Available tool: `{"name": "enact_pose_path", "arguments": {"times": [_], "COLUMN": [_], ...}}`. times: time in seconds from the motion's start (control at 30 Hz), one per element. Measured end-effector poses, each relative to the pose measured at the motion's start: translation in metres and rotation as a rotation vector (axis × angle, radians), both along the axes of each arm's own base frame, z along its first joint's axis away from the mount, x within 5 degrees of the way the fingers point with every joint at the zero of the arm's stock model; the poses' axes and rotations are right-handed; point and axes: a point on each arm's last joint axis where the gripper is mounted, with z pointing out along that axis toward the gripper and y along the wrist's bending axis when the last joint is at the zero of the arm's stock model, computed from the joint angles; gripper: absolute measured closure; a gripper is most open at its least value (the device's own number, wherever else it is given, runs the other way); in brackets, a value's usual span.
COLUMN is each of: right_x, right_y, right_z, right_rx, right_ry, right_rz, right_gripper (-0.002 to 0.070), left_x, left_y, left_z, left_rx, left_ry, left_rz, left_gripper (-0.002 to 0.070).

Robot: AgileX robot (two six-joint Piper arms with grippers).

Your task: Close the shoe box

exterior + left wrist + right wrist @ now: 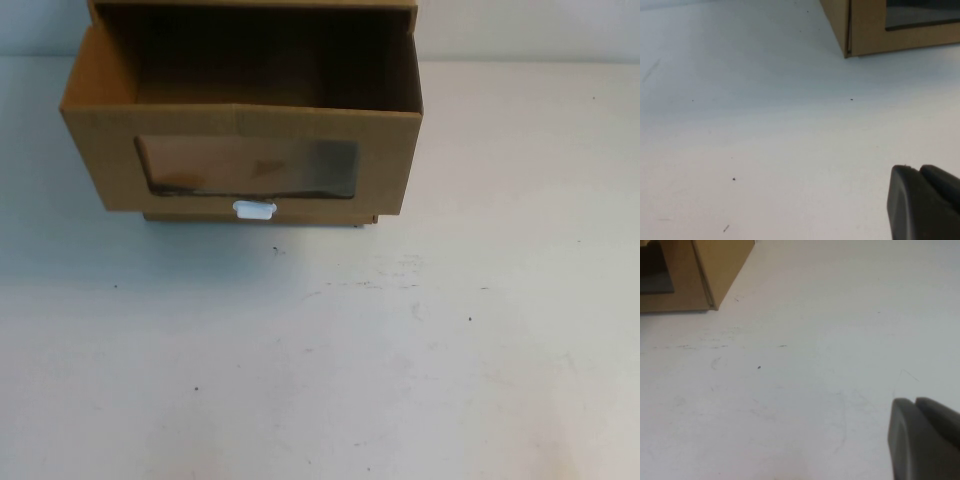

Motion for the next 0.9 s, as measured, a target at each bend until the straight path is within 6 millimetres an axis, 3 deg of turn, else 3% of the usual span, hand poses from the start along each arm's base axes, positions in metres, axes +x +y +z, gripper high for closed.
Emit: {"name": "enact_pose_path", "arguments": {"times": [0.2, 0.33, 0.6, 0.73, 0.9], "right_x": [0.001, 0.003, -0.004, -0.012, -0.018], "right_y": [0.0, -0.003, -0.02, -0.027, -0.031], "right_z": [0.002, 0.014, 0.06, 0.073, 0.08], "right_rx": [0.002, 0.022, 0.174, 0.205, 0.219], "right_ry": [-0.024, -0.158, -0.673, -0.838, -0.941], "right_rz": [-0.006, -0.041, -0.21, -0.273, -0.311], "right_gripper": [0.0689, 0.0689, 0.0689, 0.0689, 0.0689], "left_x": [0.0, 0.001, 0.002, -0.003, -0.007], "left_y": [0.0, 0.0, 0.006, 0.015, 0.019], "left_z": [0.0, 0.002, 0.046, 0.064, 0.07], "left_rx": [0.0, 0.0, -0.309, -0.409, -0.438], "left_ry": [0.0, -0.025, -0.484, -0.695, -0.777], "left_rz": [0.0, 0.002, 0.081, 0.14, 0.165], "left_gripper": [0.0677, 0.0677, 0.0677, 0.0677, 0.0677]}}
